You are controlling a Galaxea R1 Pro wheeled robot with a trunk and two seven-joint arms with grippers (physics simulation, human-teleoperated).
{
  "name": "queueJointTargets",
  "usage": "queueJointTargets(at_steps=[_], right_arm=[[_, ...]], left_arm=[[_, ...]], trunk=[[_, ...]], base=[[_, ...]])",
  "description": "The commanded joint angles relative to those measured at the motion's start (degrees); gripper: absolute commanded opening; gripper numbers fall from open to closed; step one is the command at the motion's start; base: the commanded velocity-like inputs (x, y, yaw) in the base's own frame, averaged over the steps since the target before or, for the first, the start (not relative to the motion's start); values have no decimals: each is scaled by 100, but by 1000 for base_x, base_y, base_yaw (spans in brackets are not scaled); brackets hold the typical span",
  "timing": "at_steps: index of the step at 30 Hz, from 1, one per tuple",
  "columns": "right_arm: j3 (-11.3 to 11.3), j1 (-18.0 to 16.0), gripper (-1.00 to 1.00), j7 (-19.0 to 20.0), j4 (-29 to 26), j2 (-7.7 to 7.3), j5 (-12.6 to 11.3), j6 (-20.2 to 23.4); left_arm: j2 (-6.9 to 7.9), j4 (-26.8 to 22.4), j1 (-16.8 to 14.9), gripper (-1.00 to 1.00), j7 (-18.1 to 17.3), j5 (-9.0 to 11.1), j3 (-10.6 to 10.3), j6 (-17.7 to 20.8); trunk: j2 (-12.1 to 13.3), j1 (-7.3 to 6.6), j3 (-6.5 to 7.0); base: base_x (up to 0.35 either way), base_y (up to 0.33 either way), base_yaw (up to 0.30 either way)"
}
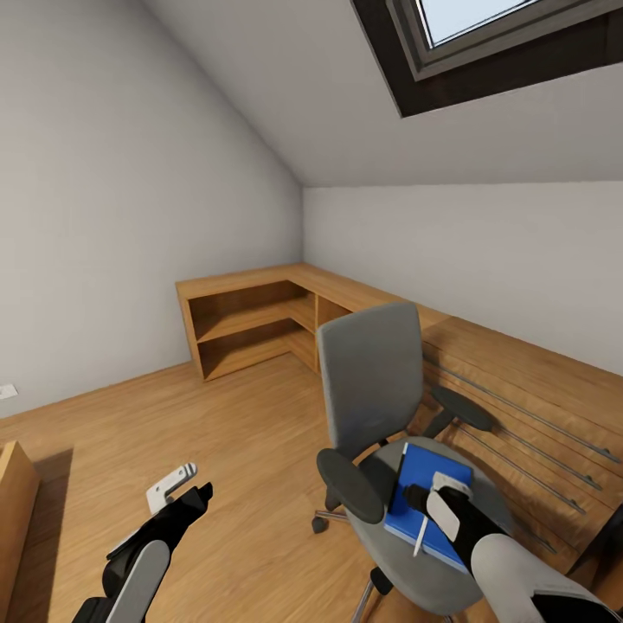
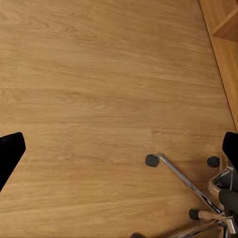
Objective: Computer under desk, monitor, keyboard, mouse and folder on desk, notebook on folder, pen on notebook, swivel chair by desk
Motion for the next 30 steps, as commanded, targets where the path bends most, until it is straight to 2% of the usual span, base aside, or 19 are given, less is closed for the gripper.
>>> queueJointTargets(at_steps=[1,10,14,22,26,30], right_arm=[[-18,-5,100,-15,19,3,-25,18],[-22,-8,100,-10,47,-9,-24,17],[-19,-8,100,-10,48,-14,-24,18],[-18,-8,100,-10,48,-14,-24,18],[-20,-8,100,-10,48,-14,-24,18],[-21,-8,100,-10,48,-14,-24,19]], left_arm=[[7,-8,-5,100,51,42,-8,6],[9,-8,-5,100,51,42,-6,6],[9,-8,-5,100,51,42,-7,6],[9,-8,-5,100,51,42,-9,6],[9,-8,-5,100,51,42,-8,6],[9,-8,-5,100,51,50,-12,6]], trunk=[[-3,0,-6],[-3,0,-6],[-164,87,-78],[-164,87,-78],[-324,175,-150],[-324,175,-150]], base=[[0,0,0],[0,0,0],[0,0,0],[0,0,0],[0,0,0],[0,0,0]])
